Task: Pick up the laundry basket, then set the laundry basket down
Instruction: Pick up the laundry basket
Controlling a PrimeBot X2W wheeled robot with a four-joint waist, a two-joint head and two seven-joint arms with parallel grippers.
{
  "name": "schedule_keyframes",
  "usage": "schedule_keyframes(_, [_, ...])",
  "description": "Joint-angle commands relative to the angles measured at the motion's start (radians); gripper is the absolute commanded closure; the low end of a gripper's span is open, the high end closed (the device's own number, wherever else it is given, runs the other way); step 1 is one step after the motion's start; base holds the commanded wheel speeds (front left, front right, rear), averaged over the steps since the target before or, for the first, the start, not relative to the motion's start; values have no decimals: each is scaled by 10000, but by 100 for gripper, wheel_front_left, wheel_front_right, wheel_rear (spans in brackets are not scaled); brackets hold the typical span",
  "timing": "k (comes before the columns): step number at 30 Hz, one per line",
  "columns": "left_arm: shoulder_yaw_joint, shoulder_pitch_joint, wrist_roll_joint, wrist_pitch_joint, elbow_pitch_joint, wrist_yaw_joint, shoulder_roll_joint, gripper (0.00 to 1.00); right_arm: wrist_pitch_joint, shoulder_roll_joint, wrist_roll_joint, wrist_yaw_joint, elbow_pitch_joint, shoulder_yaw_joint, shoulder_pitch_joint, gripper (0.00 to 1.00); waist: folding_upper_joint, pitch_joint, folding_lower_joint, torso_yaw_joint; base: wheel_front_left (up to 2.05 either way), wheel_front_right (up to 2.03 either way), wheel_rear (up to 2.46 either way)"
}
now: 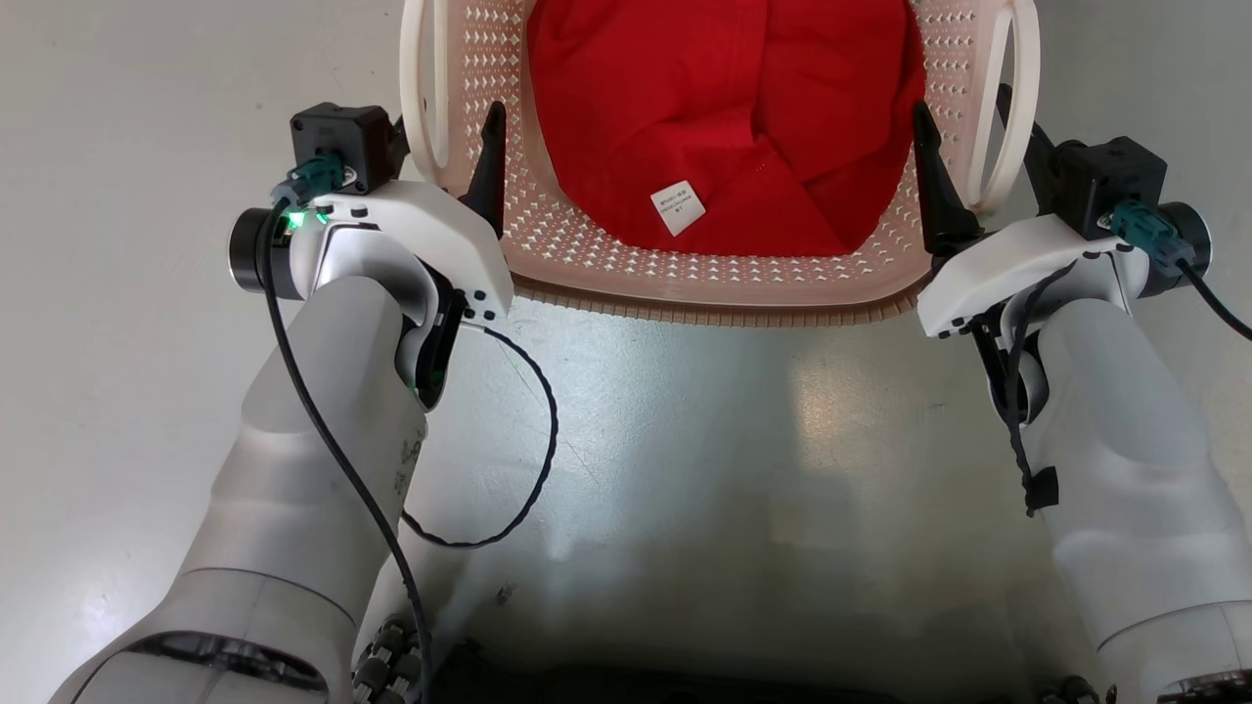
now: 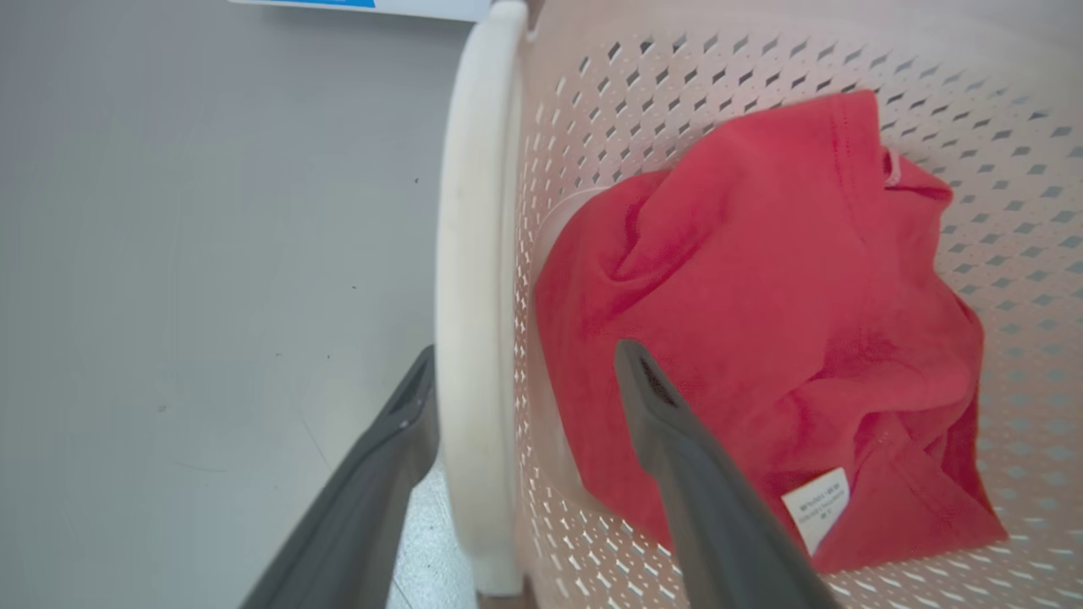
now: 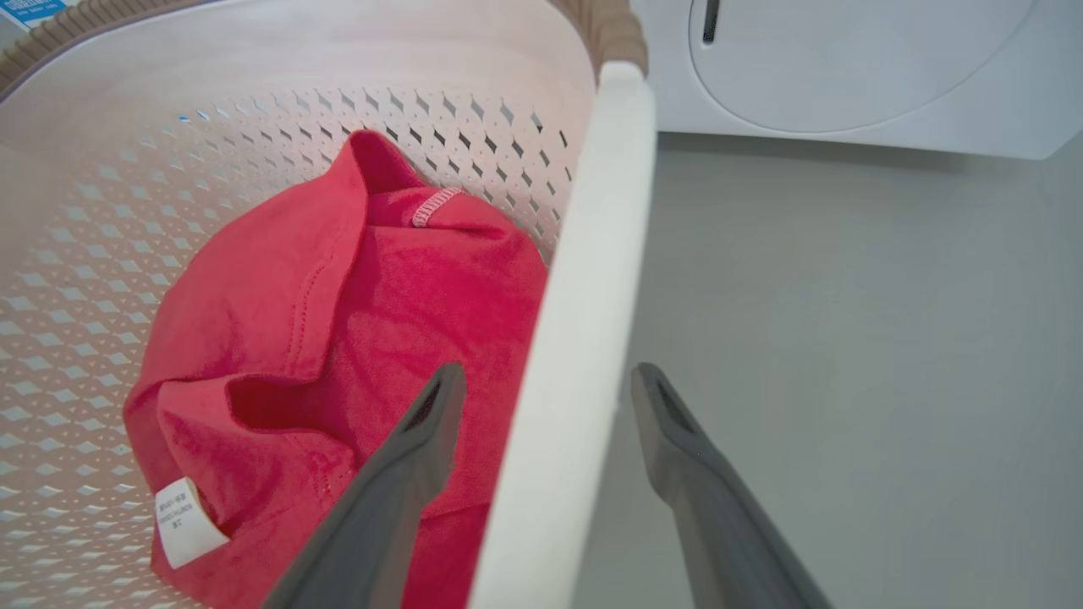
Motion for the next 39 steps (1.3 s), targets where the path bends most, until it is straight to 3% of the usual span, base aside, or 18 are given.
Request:
schedule_keyframes(1, [61,70,-28,-51,3,107,367,22,-93,262,109,62,5,243,280,0,0,6,-1,5,0,0,0])
schedule_keyframes(2, [3,51,-62,-51,50,96,367,42,-93,262,121,62,29,264,266,0,0,8,-1,5,0,0,0])
schedule_keyframes(3, [-62,33,-104,-51,84,87,367,56,-93,262,134,62,51,285,251,0,0,6,-1,4,0,0,0])
schedule_keyframes(6, [-235,-9,-218,-51,106,88,367,95,-93,262,179,62,99,351,211,0,0,-7,-1,8,0,0,0])
schedule_keyframes(7, [-293,-14,-258,-51,109,84,367,100,-93,262,190,62,105,376,196,0,0,-12,-1,8,0,0,0])
schedule_keyframes(9, [-418,-10,-340,-51,123,80,367,100,-93,262,212,62,96,436,168,0,0,-29,-1,11,0,0,0])
schedule_keyframes(10, [-475,-6,-381,-51,127,86,367,100,-93,262,223,62,96,468,160,14,0,-41,-1,14,0,0,0])
schedule_keyframes(11, [-475,-6,-381,-51,127,86,367,100,-93,262,223,62,96,468,160,14,0,-41,-1,14,0,0,0])
schedule_keyframes(13, [-582,13,-463,-51,123,97,367,100,-93,262,251,62,90,543,146,52,0,-66,-1,17,0,0,0])
schedule_keyframes(17, [-751,68,-617,-51,87,143,367,100,-93,262,218,62,77,656,127,99,0,-122,-1,14,0,0,0])
schedule_keyframes(39, [-1270,803,-1449,-51,-223,413,367,100,-94,262,334,62,1184,902,53,100,0,-977,-1,-53,0,0,0])
